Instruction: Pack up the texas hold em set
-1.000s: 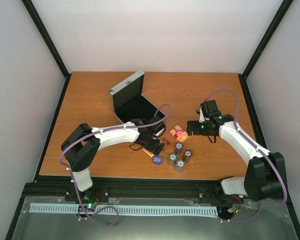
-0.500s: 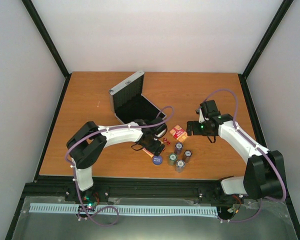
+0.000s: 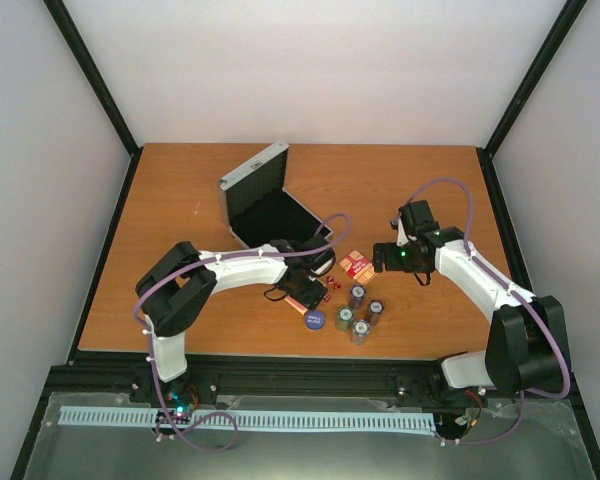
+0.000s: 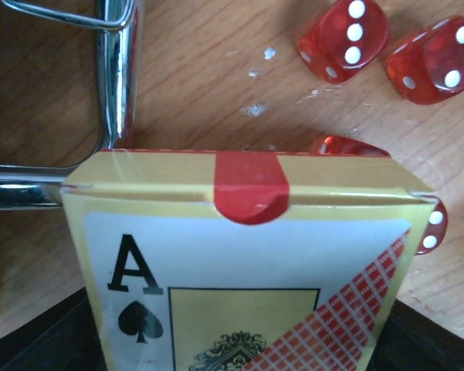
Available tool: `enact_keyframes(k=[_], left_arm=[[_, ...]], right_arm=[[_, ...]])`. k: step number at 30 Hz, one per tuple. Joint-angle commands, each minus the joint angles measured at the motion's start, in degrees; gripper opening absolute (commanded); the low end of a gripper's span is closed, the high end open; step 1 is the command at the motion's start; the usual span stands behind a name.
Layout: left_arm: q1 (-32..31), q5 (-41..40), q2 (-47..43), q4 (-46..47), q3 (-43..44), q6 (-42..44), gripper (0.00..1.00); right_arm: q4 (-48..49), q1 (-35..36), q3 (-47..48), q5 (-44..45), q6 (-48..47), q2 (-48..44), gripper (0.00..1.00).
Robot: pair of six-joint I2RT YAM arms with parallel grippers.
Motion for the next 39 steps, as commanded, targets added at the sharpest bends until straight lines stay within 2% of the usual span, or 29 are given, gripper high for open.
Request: enact_keyframes(k=[1, 3, 6, 13, 19, 23, 30, 34, 37, 39], left_arm=[[-0.49, -0.67, -0.41, 1.26, -0.28, 1.10, 0.75], [-0.44, -0.84, -0.68, 0.87, -0.36, 1.28, 0.68], [-0.44, -0.50, -1.74, -0.27, -0.67, 1.71, 0.64], [-0.49, -1.56, -8.12, -7.59, 1.70, 3.54, 0.66], [-0.44, -3.84, -10.73, -14.54, 8.60, 5.88, 0.70], [0.16, -8.64, -8.60, -16.73, 12.63, 11.59, 0.75], [8.30, -11.23, -5.25, -14.00, 16.45, 18.77, 0.78], [11.17, -10.17, -3.33, -13.53, 19.61, 20.16, 0.78], [11.20, -5.70, -3.62, -14.37, 19.92, 19.99, 0.95], [10.70, -1.74, -4.58, -15.29, 18.77, 18.09, 0.94]], right_arm=[[0.26, 0.45, 1.37, -0.28, -0.47, 0.19, 1.00], [0.22, 0.43, 1.23, -0.17, -0.47, 0.14, 1.00], [0.17, 0.44, 1.27, 0.00, -0.51, 0.15, 1.00], [0.82, 0.39, 0.60, -0.29, -0.18, 0.05, 1.00], [1.64, 0.41, 0.30, -0.78, 0.31, 0.16, 1.00], [1.68, 0.46, 0.54, -0.70, 0.50, 0.31, 1.00], [0.86, 0.45, 1.39, 0.12, 0.37, -0.21, 1.00], [0.16, 0.42, 2.29, 0.20, -0.05, 0.35, 1.00], [0.00, 0.40, 2.69, 0.10, -0.29, 0.33, 1.00], [-0.07, 0.44, 2.59, 0.09, -0.34, 0.28, 1.00]])
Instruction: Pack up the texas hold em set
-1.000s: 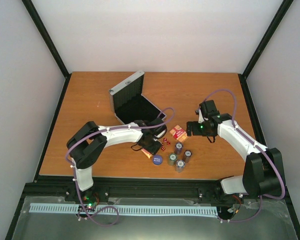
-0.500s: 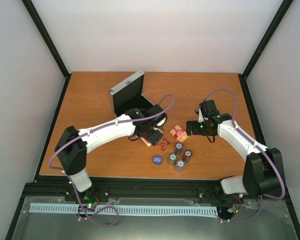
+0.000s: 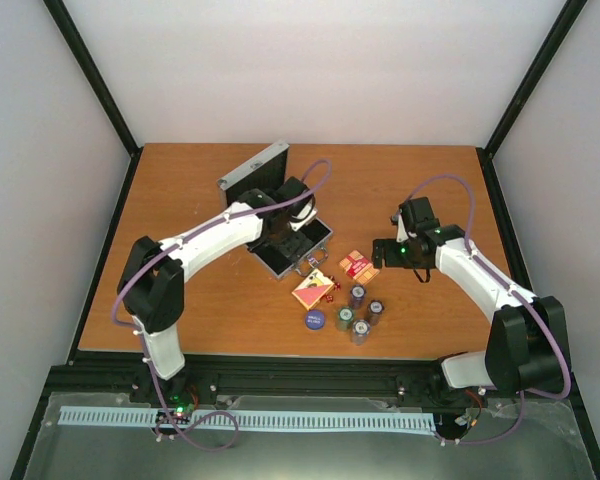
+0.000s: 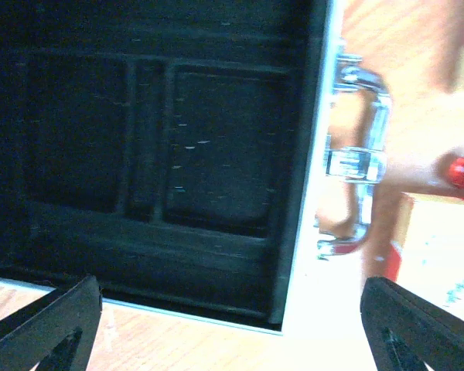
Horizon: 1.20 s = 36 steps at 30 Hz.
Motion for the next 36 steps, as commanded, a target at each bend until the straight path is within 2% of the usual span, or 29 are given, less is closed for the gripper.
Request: enact_keyframes(k=[1, 7, 12, 22, 36], left_arm=[[-1.94, 8.15, -1.87, -1.82, 0.85, -1.18, 0.95], [-8.60, 13.41, -3.80, -4.48, -2.51, -10.90, 1.00], [-10.95, 13.51, -2.58, 0.12, -6.77, -16.61, 1.00], [-11.90, 8.21, -0.07, 7.08, -11.70, -17.36, 1.00], [-12.26, 10.43, 4.91, 9.89, -11.95, -16.69, 1.00]], right_arm=[[-0.73, 0.41, 1.45, 0.09, -0.25, 0.29, 1.00], [-0.51, 0.39, -0.06, 0.01, -0.14, 0.10, 1.00], [-0.30, 0.44, -0.72, -0.87, -0.18, 0.49, 1.00], [-0.15, 0.40, -1.06, -2.39, -0.23, -0.57, 1.00], [-0.16, 0.43, -1.18, -2.42, -0.75, -0.17, 1.00]])
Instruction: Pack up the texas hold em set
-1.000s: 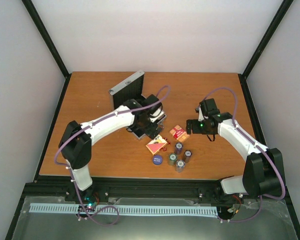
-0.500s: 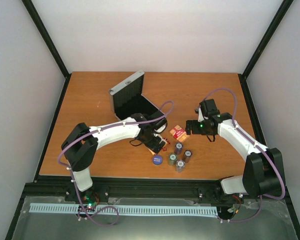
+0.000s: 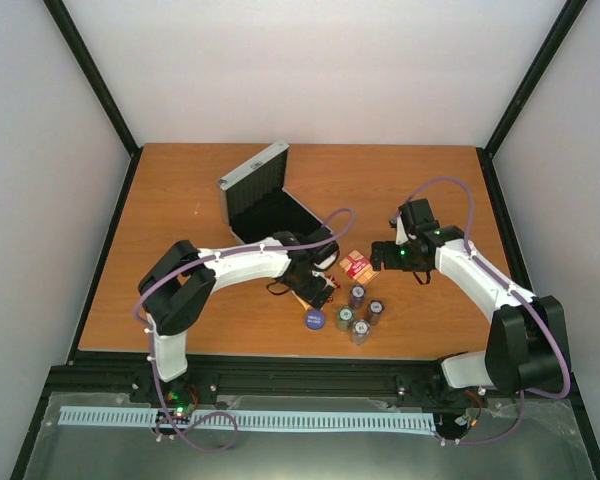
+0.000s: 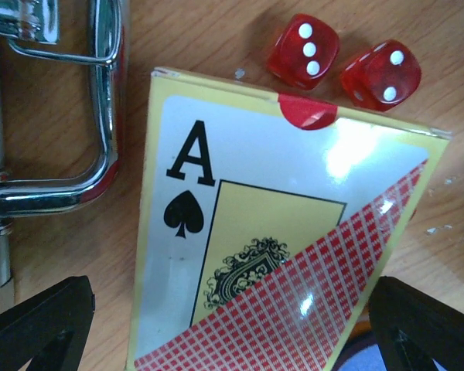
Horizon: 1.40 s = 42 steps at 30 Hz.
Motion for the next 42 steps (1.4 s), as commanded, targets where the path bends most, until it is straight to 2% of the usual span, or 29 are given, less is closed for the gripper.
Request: enact_keyframes(k=[1, 6, 8, 13, 15, 18, 19, 20, 23, 30, 34, 36, 42], left_arm=[[-0.47, 0.81, 1.30, 2.34, -0.15, -0.14, 1.00], [-0.48, 0.85, 2.30, 3.31, -0.24, 0.35, 0.99], [-0.51, 1.20, 2.72, 3.91, -0.47, 0.69, 0.94], [-0.55, 0.76, 3.91, 4.08, -0.57, 1.32, 0.67], [-0.49, 0.52, 3.82, 4.02, -0.79, 1.66, 0.60], [-0.44, 0.15, 2.86, 3.36, -1.18, 1.90, 0.35], [-0.50, -0.07, 2.54, 2.98, -1.28, 2.02, 0.29], [-0.50, -0.36, 2.02, 2.23, -1.17, 2.21, 0.28], [-0.51, -1.12, -0.18, -0.92, -0.09, 3.06, 0.29], [-0.51, -4.27, -5.43, -9.67, 6.36, 5.77, 0.39], [-0.10, -6.76, -6.27, -12.71, 10.03, 7.81, 0.50], [1.44, -8.75, -5.85, -12.90, 10.63, 9.38, 0.49], [11.51, -11.53, -3.15, -10.87, 14.21, 14.25, 0.52]], right_arm=[[0.10, 0.43, -0.49, -0.45, -0.78, -0.11, 1.00], [0.20, 0.45, -0.16, -0.46, -1.09, 0.58, 1.00], [0.24, 0.44, -0.11, -0.52, -1.09, 0.87, 1.00], [0.33, 0.38, 0.23, -0.47, -1.09, 1.37, 1.00], [0.33, 0.44, 0.37, -0.44, -1.09, 1.47, 1.00], [0.21, 0.45, 0.42, -0.36, -1.02, 1.66, 1.00], [0.26, 0.39, 0.42, -0.38, -1.06, 1.77, 1.00], [0.32, 0.39, 0.42, -0.30, -1.06, 1.79, 1.00], [0.33, 0.46, 0.50, -0.38, -1.09, 2.04, 1.00], [1.06, 0.46, 0.53, -1.01, -0.74, 2.76, 1.00], [1.29, 0.41, 0.43, -1.19, -0.51, 2.67, 1.00], [1.37, 0.44, 0.27, -1.16, -0.53, 2.59, 1.00], [1.29, 0.46, 0.15, -0.91, -0.47, 2.01, 1.00]])
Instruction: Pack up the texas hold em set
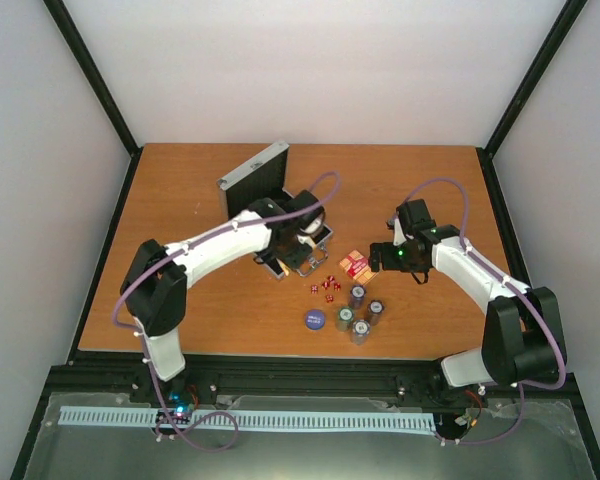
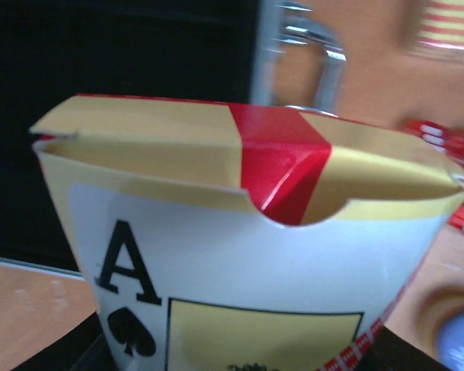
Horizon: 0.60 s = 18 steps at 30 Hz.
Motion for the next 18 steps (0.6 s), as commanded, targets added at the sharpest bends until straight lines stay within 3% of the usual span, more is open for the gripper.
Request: enact_keyframes(k=[1, 10, 18], left_arm=[[7.74, -4.38, 2.16, 0.28, 5.03, 5.74, 0.53], [14.41, -5.19, 10.64, 5.06, 11.29, 13.61, 0.56], [16.23, -5.93, 15.77, 8.53, 12.67, 14.23, 0.59]], right_arm=[[0.55, 0.46, 0.15, -0.03, -0.05, -0.69, 1.00], [-0.57, 0.40, 1.20, 0.90, -0.13, -0.51, 1.00], [-0.78, 0.46, 1.34, 1.18, -0.44, 0.34, 1.00]])
